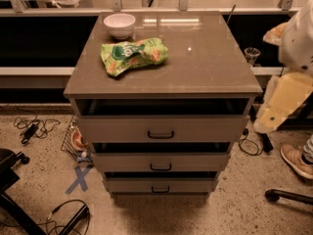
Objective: Open top drawer
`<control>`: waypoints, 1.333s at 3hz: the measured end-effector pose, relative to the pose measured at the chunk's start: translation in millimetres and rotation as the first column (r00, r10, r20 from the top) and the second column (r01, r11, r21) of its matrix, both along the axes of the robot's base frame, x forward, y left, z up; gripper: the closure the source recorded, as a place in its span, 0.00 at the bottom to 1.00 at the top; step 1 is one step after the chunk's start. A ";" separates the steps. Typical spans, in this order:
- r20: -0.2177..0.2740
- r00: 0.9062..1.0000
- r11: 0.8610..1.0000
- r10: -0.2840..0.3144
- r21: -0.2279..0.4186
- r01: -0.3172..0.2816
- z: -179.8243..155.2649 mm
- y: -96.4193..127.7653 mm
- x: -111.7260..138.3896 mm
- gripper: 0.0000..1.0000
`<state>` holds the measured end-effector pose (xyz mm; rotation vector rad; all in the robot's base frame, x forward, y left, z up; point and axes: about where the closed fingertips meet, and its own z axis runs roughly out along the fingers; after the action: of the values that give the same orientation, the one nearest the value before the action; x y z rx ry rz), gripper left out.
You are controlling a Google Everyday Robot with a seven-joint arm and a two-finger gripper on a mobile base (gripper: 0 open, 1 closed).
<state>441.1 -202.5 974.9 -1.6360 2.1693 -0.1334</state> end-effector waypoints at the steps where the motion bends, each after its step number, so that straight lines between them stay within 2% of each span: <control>1: -0.008 1.000 0.994 -0.021 0.109 0.021 -54.9 16.6 -6.6 0.00; 2: -0.035 0.999 0.971 -0.024 0.235 0.031 -122.3 34.2 -3.9 0.00; 3: 0.006 1.000 0.941 -0.028 0.338 0.024 -166.5 49.2 20.5 0.00; 4: 0.066 0.996 0.912 -0.054 0.411 0.023 -192.3 53.3 66.5 0.00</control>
Offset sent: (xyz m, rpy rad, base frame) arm 0.0726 0.0517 -0.1723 0.4601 -0.2278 -0.0977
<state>507.6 -149.3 782.6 -1.3264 2.0032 0.2327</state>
